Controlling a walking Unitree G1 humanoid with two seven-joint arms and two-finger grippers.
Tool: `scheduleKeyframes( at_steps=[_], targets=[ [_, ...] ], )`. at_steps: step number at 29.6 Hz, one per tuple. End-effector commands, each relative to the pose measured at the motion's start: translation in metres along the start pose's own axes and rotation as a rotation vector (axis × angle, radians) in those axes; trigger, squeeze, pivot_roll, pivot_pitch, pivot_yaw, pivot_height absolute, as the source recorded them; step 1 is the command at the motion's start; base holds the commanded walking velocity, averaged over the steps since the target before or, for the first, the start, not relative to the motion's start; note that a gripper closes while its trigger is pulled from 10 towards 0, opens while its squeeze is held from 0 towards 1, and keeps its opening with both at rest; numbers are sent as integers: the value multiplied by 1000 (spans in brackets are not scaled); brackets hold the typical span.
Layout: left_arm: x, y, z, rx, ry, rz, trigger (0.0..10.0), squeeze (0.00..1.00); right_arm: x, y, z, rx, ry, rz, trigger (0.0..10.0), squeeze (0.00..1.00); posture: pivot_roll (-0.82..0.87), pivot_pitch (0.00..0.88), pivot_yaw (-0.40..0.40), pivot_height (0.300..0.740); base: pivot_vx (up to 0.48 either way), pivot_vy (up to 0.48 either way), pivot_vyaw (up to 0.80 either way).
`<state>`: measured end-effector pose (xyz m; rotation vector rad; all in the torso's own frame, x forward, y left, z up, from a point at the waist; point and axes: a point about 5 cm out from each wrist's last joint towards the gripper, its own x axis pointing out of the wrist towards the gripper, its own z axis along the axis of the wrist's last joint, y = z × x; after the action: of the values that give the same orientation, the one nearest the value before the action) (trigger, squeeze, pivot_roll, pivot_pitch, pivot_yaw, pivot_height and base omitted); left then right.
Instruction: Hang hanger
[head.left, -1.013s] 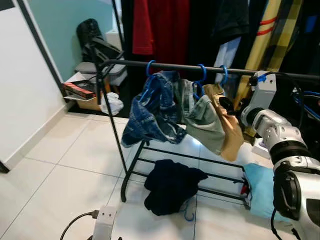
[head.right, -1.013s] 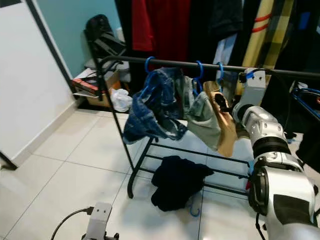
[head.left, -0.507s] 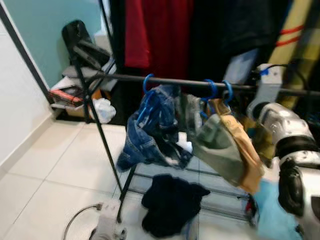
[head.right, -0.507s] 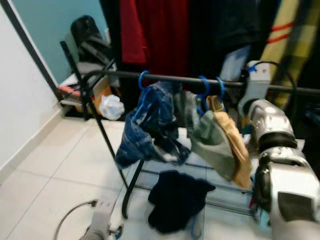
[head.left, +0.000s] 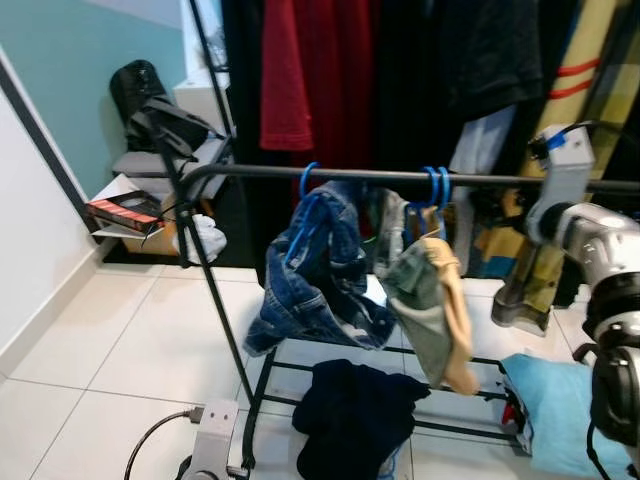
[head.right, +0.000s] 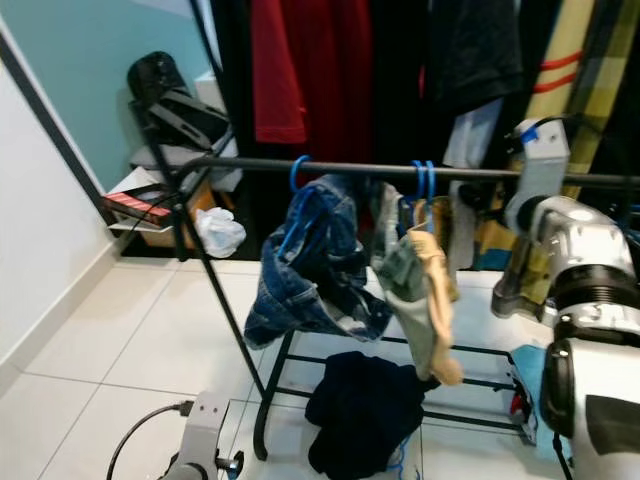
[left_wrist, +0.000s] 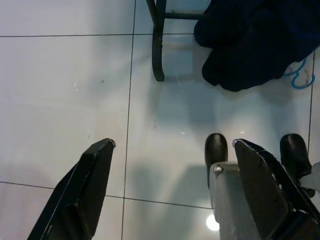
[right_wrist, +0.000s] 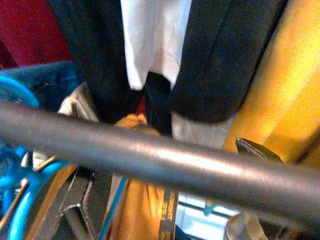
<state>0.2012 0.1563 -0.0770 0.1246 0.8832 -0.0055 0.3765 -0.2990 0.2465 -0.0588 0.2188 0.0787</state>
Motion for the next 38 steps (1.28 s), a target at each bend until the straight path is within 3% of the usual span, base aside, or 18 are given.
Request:
scheduleKeyframes(
  at_steps=[1, 5, 9, 12, 16, 22, 24, 28, 29, 34, 38],
  targets=[
    [-1, 3, -5, 3, 20, 5, 10000, 0, -3, 2, 7, 12, -30, 21, 10000, 0, -71, 2, 59, 740, 0, 0, 0],
    [-1, 1, -5, 10, 22, -3, 10000, 0, -28, -5, 4, 30, -51, 105, 10000, 0, -98, 0, 71, 740, 0, 0, 0],
    [-1, 1, -5, 13, 22, -5, 10000, 0, -35, -7, 3, 41, -52, 125, 10000, 0, -98, 0, 71, 740, 0, 0, 0],
    [-1, 0, -4, 19, 23, -13, 10000, 0, -57, -5, -19, 36, 58, 179, 10000, 0, -116, 0, 75, 740, 0, 0, 0],
    [0, 0, -4, 22, 23, -17, 10000, 0, -69, 6, -35, 43, 115, 205, 10000, 0, -127, 0, 82, 740, 0, 0, 0],
    [0, 0, -4, 25, 23, -19, 10000, 0, -74, 18, -36, 65, 109, 262, 10000, 0, -130, 0, 85, 740, 0, 0, 0],
    [0, 0, -3, 26, 22, -20, 10000, 0, -78, 41, -30, 71, 52, 385, 10000, 0, -126, 0, 81, 740, 0, 0, 0],
    [0, 0, -3, 25, 21, -20, 10000, 0, -79, 49, -26, 99, 19, 419, 10000, 0, -127, 0, 82, 740, 0, 0, 0],
    [0, 0, -2, 26, 19, -19, 10000, 0, -77, 61, -25, 135, 9, 445, 10000, 0, -131, 0, 85, 740, 0, 0, 0],
    [0, 0, -1, 27, 17, -19, 10000, 0, -75, 69, -29, 131, 35, 441, 10000, 0, -133, 0, 86, 740, 0, 0, 0],
    [1, 1, 1, 28, 13, -19, 10000, 0, -65, 71, -42, 71, 106, 314, 10000, 0, -132, 0, 87, 740, 0, 0, 0]
  ],
)
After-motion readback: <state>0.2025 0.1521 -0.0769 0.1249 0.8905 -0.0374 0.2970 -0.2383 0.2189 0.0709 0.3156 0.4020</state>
